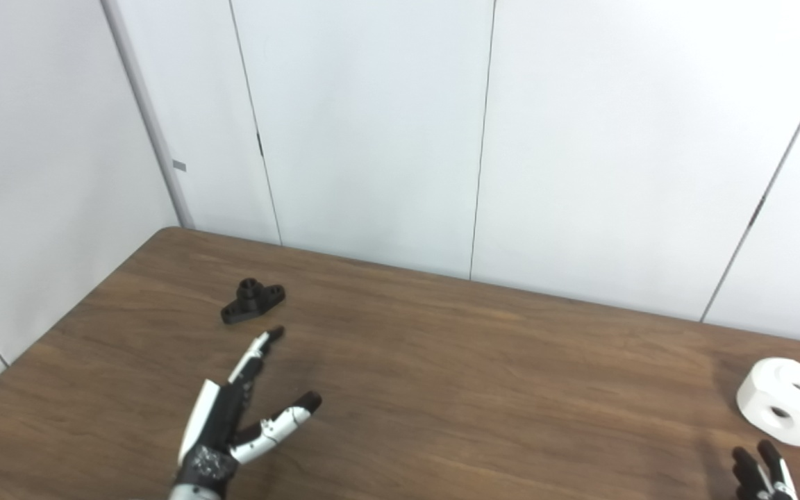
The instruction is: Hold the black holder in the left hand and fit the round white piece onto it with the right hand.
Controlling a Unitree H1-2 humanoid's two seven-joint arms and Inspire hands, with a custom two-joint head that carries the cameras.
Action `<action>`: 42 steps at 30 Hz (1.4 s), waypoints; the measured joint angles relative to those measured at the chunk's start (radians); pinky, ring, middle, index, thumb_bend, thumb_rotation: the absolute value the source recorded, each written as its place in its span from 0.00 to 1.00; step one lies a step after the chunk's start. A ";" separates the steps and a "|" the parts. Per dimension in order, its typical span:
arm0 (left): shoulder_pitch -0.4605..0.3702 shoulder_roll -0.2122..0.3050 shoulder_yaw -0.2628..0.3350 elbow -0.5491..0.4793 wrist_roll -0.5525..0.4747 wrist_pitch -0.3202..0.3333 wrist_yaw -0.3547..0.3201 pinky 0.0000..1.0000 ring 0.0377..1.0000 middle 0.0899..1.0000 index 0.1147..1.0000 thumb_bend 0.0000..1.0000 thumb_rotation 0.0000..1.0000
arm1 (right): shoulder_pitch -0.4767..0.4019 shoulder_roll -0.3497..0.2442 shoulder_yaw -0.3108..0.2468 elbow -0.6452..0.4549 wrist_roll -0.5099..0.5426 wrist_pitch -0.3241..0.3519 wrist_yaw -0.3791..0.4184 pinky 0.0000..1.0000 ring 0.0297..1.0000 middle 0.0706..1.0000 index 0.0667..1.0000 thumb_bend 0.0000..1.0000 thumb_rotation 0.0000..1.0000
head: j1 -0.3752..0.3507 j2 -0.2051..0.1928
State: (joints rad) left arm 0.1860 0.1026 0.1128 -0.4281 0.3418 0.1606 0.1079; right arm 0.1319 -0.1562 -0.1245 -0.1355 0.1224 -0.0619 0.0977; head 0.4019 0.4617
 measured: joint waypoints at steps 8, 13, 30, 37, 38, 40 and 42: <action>-0.078 0.126 0.091 0.012 0.076 0.094 -0.015 1.00 1.00 0.99 0.84 0.87 0.45 | 0.000 -0.002 -0.002 0.007 -0.008 0.005 -0.001 1.00 0.99 0.95 0.99 0.75 1.00 | 0.000 0.002; -0.118 0.177 0.111 0.087 0.080 0.105 -0.030 1.00 1.00 0.99 0.81 0.87 0.42 | -0.002 -0.001 -0.001 0.005 -0.008 0.005 -0.002 1.00 1.00 0.96 1.00 0.76 1.00 | -0.002 0.002; -0.301 0.330 0.099 0.435 0.225 0.158 0.007 1.00 1.00 0.97 0.78 0.87 0.45 | -0.001 -0.001 -0.001 0.007 -0.017 0.005 -0.002 1.00 1.00 0.95 1.00 0.78 1.00 | -0.014 0.002; -0.395 0.342 0.063 0.564 0.234 0.183 0.015 1.00 1.00 0.97 0.80 0.88 0.45 | 0.001 0.000 -0.001 0.004 -0.016 0.010 -0.002 1.00 1.00 0.96 1.00 0.79 1.00 | -0.025 0.006; -0.404 0.342 0.058 0.578 0.234 0.183 0.015 1.00 1.00 0.97 0.81 0.88 0.45 | 0.001 0.000 -0.001 0.003 -0.016 0.010 -0.002 1.00 1.00 0.96 1.00 0.79 1.00 | -0.025 0.006; -0.426 0.342 0.045 0.616 0.234 0.182 0.018 1.00 1.00 0.98 0.81 0.88 0.44 | 0.002 0.000 0.000 0.002 -0.017 0.011 -0.002 1.00 1.00 0.95 1.00 0.79 1.00 | -0.025 0.008; -0.445 0.342 0.034 0.643 0.233 0.182 0.023 1.00 1.00 0.98 0.81 0.88 0.43 | 0.002 0.000 0.000 0.002 -0.017 0.011 -0.002 1.00 1.00 0.95 1.00 0.79 1.00 | -0.026 0.008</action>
State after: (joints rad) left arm -0.2587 0.4448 0.1466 0.2148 0.5750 0.3426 0.1308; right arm 0.1337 -0.1557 -0.1250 -0.1337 0.1053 -0.0506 0.0952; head 0.3758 0.4694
